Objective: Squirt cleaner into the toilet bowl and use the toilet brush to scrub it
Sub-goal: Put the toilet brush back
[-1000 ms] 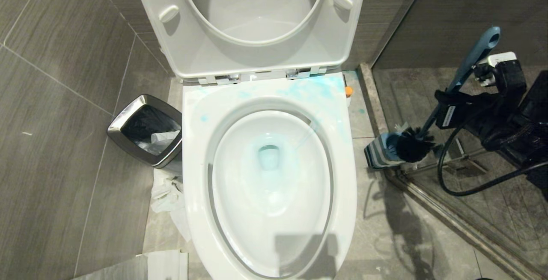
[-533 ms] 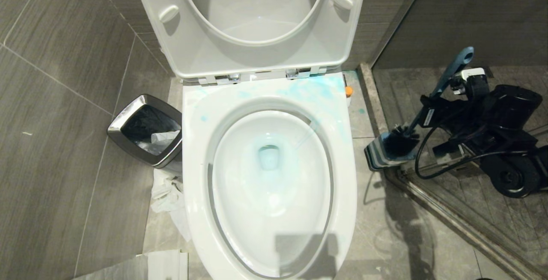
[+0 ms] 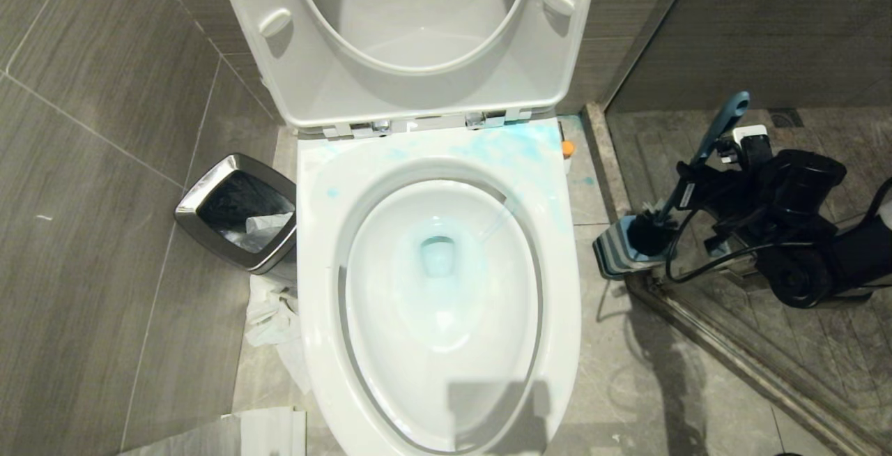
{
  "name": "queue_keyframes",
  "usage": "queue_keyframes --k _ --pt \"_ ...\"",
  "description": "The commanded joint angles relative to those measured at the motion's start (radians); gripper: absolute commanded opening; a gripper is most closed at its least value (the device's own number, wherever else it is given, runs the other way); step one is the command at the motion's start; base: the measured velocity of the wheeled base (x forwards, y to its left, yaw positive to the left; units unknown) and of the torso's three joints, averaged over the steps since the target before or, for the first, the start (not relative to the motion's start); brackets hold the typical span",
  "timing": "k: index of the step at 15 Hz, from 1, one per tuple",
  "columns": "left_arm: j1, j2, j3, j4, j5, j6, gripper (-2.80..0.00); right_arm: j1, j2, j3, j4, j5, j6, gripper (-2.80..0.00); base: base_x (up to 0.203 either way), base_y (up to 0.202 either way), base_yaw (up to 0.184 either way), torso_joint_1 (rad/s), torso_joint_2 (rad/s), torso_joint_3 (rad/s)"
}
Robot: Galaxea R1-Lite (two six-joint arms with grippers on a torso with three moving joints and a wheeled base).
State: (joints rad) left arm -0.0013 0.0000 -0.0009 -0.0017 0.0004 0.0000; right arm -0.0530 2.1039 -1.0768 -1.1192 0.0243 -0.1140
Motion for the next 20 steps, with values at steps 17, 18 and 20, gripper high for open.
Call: queue_keyframes --k 17,18,20 --pt "0.0 0.0 0.0 0.0 0.0 0.0 -2.8 -0.013 0.051 0.086 -0.001 0.032 -0.043 -2.8 0.0 0.0 0.0 0.0 0.0 0.0" --pt "0.0 0.0 0.001 0.0 0.0 0.0 -2.8 -0.013 0.053 0.091 -0.001 0.03 -0.049 -2.8 0.0 0.0 0.0 0.0 0.0 0.0" --pt "0.001 0.0 0.0 0.0 0.0 0.0 -2.8 -0.015 0.056 0.1 -0.001 0.031 -0.078 -2.8 0.0 0.0 0.0 0.0 0.0 0.0"
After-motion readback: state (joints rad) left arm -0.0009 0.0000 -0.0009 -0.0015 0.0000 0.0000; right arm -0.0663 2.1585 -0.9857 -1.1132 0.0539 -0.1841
